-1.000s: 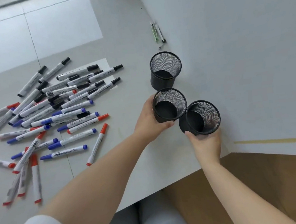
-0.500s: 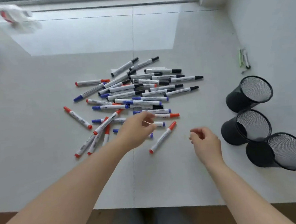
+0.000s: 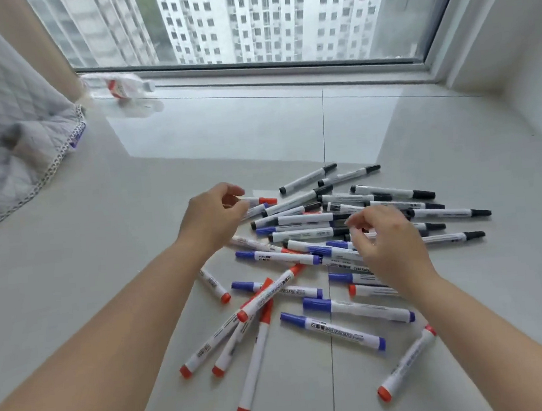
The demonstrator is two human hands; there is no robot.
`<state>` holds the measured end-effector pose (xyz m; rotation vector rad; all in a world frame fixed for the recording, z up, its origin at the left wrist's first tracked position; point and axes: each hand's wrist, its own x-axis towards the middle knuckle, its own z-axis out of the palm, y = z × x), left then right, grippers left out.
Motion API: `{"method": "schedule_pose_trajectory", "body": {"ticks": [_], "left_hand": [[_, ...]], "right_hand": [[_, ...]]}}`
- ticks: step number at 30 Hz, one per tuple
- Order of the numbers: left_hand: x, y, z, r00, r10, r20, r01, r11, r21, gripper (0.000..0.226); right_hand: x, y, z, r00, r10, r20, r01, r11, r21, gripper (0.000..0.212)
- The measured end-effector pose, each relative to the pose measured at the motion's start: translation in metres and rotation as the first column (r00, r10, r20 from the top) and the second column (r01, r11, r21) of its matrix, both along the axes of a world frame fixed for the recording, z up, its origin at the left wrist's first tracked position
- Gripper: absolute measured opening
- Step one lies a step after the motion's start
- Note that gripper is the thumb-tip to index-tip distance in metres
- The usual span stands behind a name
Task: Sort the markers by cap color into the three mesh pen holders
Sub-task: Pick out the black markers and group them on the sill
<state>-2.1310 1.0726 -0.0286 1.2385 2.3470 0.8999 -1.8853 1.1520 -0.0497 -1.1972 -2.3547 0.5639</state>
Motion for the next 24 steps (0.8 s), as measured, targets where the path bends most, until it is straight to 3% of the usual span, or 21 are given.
{"method": "schedule_pose_trajectory", "body": {"ticks": [3,7,13,24], "left_hand": [[-0.003,0.018,-0.014,0.992,-0.103,-0.075,0.099,0.994,-0.052,0.021],[-0.010,0.028,-0.026,0.975,-0.164,-0.148,0.151,0.984,-0.093,0.023],[-0.015,0.031,-0.032,0.964,-0.184,-0.189,0.173,0.982,-0.077,0.022],[-0.002,0.059,-0.036,0.884,-0.373,-0.282,0.335,0.926,-0.175,0.029]], "right_hand": [[-0.022,0.022,-0.004,0.977,0.143,0.158,-0.157,0.984,0.081,0.020],[-0.037,0.035,-0.010,0.922,0.216,0.320,-0.248,0.967,0.062,0.024],[-0.051,0.040,-0.012,0.896,0.228,0.380,-0.280,0.956,0.086,0.040],[-0.052,0.032,-0.012,0.818,0.267,0.509,-0.360,0.928,0.092,0.024]]}}
